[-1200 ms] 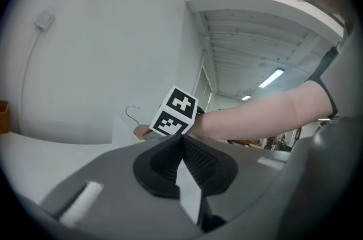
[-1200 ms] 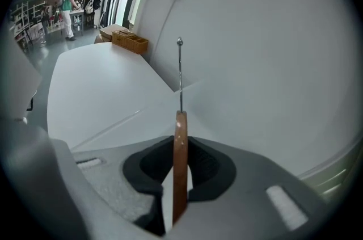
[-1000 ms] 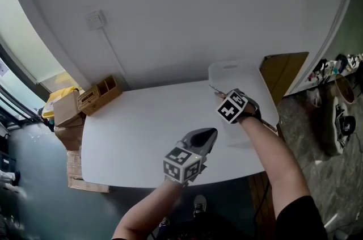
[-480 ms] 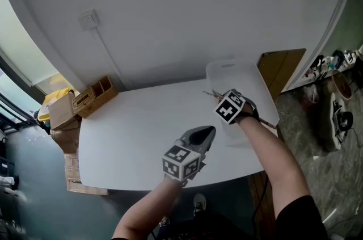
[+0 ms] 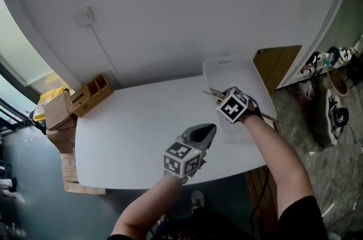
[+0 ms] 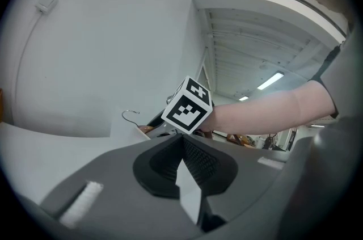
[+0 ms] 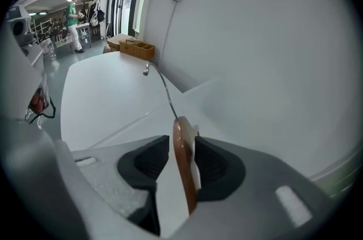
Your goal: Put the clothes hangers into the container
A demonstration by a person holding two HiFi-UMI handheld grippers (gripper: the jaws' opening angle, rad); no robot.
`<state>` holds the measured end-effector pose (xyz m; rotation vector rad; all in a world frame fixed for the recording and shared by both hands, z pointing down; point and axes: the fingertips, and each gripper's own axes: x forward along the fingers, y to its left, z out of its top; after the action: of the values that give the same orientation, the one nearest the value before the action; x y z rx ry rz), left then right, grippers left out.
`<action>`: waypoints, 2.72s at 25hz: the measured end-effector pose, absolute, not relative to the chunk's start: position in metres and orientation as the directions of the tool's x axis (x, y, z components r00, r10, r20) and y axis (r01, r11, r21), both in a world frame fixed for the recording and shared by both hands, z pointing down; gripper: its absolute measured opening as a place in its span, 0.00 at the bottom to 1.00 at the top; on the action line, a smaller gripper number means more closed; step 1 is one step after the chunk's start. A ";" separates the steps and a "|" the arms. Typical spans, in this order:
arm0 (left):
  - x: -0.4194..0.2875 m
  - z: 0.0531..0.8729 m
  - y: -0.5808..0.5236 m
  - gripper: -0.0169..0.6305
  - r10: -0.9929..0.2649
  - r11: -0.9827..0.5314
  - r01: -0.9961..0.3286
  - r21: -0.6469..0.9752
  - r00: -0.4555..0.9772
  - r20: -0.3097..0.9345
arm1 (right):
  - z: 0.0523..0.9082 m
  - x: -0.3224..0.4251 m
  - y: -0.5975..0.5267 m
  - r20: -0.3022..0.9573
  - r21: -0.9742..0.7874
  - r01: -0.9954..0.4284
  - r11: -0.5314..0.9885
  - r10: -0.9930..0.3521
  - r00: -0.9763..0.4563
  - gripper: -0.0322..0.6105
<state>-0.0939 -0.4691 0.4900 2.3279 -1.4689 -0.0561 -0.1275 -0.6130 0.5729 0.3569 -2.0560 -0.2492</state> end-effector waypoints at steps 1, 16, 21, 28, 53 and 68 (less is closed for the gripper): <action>-0.093 0.489 -0.468 0.03 -0.876 -0.379 -0.860 0.342 0.453 0.168 | 0.572 -0.126 -0.611 0.816 0.320 -0.141 0.937 -0.348 -0.462 0.27; -0.101 0.468 -0.420 0.03 -0.883 -0.384 -0.864 0.325 0.447 0.144 | 0.478 -0.097 -0.548 0.621 0.285 -0.300 0.910 -0.414 -0.665 0.05; -0.104 0.459 -0.386 0.03 -0.882 -0.395 -0.863 0.314 0.452 0.133 | 0.455 -0.079 -0.497 0.481 0.167 -0.427 0.889 -0.451 -0.752 0.05; -0.114 0.457 -0.325 0.03 -0.874 -0.413 -0.855 0.314 0.469 0.128 | 0.450 -0.067 -0.406 0.387 0.052 -0.496 0.867 -0.476 -0.790 0.05; -0.127 0.468 -0.088 0.03 -0.800 -0.535 -0.777 0.332 0.592 0.097 | 0.501 -0.064 -0.096 0.347 -0.211 -0.578 0.788 -0.493 -0.798 0.05; -0.109 0.495 -0.014 0.03 -0.747 -0.573 -0.737 0.359 0.650 0.141 | 0.532 -0.058 -0.005 0.403 -0.254 -0.569 0.782 -0.449 -0.797 0.05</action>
<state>-0.1092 -0.0144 0.4947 2.4841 -1.1713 -0.0366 -0.0580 -0.0049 0.5322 0.7810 -2.6534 0.5258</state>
